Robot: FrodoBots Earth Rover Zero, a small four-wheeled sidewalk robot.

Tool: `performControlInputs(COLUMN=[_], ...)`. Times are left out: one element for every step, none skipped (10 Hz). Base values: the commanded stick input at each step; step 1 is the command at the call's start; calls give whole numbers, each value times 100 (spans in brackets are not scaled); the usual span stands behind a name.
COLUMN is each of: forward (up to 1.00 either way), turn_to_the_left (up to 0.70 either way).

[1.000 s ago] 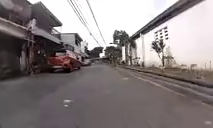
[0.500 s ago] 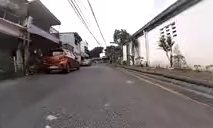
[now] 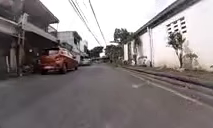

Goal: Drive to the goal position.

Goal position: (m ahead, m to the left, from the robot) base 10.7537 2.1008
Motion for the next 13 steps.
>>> performControlInputs(forward=[100, 100, 100, 100, 100, 100, 100, 100, 100, 100, 100, 100, 100], turn_to_the_left=[0, 0, 0, 0, 0, 0, 0, 0, 0, 0, 0, 0, 0])
